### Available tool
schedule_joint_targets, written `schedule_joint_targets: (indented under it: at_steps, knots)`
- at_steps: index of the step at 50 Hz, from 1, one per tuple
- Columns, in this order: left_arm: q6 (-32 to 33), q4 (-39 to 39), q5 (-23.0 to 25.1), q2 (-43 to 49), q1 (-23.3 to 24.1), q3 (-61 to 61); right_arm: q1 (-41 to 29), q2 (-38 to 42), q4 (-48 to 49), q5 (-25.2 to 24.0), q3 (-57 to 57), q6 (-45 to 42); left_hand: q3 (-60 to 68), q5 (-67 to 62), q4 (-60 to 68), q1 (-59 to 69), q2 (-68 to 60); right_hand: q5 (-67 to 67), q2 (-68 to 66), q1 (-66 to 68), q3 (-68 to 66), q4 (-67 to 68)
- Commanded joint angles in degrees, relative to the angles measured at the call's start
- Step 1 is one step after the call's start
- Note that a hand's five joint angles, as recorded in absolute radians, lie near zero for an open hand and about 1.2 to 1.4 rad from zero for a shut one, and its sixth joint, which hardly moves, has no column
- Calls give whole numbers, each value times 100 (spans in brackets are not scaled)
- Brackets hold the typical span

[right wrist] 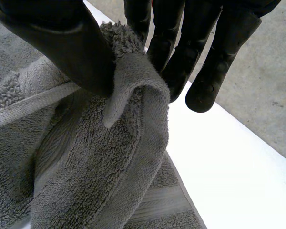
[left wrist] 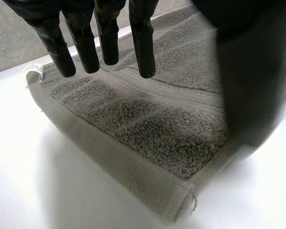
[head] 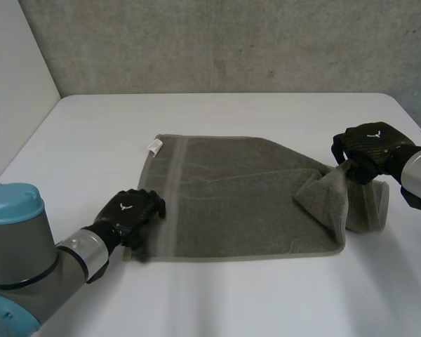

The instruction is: Fold the towel.

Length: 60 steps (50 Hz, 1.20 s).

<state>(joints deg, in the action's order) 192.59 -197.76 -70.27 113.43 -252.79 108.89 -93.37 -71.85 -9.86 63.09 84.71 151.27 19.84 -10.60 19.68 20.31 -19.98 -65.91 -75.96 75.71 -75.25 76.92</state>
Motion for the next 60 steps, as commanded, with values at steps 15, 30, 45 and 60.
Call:
schedule_joint_targets:
  at_steps: [15, 30, 45, 60]
  knots:
    - [-2, -34, -241, 303, 19, -184, -6, -4, 11, -7, 99, -1, 198, -122, 214, 151, -184, -409, -404, 429, -475, 308]
    - [-11, 62, -241, 75, 54, -70, 3, -4, 19, -7, 134, -10, 198, -122, 214, 151, -184, -409, -404, 429, -475, 308]
    - [-2, 150, -250, -84, 116, 97, 3, -4, 72, -7, 222, -10, 198, -122, 214, 151, -184, -409, -404, 429, -475, 308]
    - [7, 97, -259, 276, 142, -236, 3, -13, 107, -7, 266, -10, 282, -206, 297, 235, -268, -409, -404, 429, -475, 308]
